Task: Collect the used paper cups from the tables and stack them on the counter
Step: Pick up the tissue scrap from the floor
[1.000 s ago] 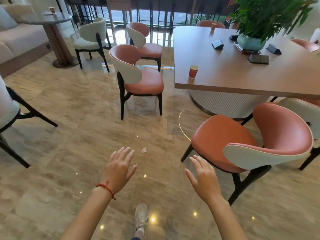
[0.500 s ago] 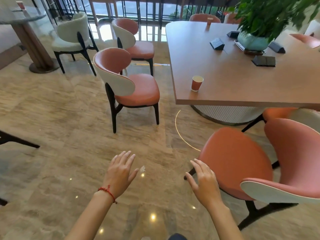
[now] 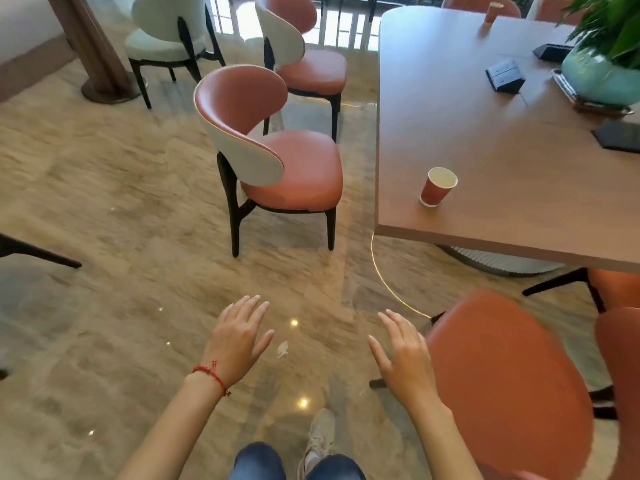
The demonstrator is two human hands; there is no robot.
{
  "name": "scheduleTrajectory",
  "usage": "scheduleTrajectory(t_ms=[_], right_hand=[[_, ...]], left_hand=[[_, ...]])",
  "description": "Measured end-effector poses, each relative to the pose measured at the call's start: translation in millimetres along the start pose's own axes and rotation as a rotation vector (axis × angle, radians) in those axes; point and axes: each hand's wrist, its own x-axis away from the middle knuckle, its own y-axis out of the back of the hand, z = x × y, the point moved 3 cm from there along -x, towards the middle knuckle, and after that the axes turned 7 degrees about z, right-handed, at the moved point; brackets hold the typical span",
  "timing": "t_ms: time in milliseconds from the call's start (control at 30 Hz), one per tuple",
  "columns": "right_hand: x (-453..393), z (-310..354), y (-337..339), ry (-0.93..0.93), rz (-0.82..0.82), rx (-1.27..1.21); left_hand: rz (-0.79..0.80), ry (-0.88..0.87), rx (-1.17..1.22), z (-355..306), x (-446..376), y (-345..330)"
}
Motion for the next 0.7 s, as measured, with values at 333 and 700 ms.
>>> scheduleTrajectory(t_ms=[333, 700], right_hand=[[-85, -23, -80, 0.016, 0.127, -0.008], [-167, -102, -272, -0.005, 0.209, -0.018]], left_hand=[[0.045, 0.016, 0.044, 35, -91, -61], [0.064, -0.033, 0.105, 115, -189, -259]])
